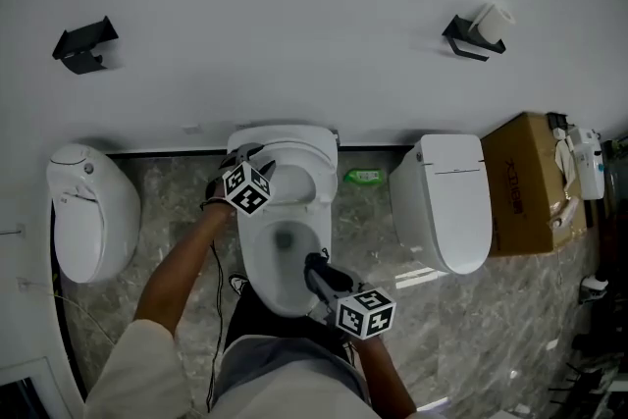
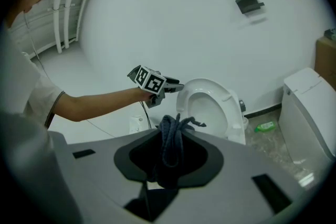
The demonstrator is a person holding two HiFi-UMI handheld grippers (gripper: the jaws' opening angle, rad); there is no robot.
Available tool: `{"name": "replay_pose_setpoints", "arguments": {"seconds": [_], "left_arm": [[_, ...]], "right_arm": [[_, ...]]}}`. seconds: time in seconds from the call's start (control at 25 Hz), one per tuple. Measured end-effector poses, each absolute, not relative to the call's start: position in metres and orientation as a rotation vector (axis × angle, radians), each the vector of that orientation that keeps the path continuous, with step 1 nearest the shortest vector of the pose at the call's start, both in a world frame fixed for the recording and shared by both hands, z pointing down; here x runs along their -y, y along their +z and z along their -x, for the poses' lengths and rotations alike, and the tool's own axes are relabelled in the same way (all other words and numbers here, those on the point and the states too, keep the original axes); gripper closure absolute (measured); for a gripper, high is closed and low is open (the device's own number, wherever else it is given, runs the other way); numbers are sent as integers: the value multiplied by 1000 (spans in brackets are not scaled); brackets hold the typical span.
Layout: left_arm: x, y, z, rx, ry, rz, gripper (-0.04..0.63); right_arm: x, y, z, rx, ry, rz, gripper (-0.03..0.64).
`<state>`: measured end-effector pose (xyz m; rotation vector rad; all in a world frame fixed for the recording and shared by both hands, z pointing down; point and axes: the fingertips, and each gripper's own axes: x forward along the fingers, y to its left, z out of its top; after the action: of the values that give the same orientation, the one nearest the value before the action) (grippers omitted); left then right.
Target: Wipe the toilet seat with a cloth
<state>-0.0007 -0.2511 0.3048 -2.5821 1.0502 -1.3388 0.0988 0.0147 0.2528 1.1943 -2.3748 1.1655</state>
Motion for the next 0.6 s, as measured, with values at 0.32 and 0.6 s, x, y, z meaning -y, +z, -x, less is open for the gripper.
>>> {"name": "replay_pose_setpoints", "arguments": {"seconds": [0.32, 0.6], "left_arm": [[272, 335, -17, -898, -1508, 2475, 430], [262, 334, -16, -971, -1450, 2354, 432]], "right_arm": [[-23, 253, -93, 2365, 1213, -1160, 540], [-26, 237, -81, 2446, 1246, -1101, 540]]}}
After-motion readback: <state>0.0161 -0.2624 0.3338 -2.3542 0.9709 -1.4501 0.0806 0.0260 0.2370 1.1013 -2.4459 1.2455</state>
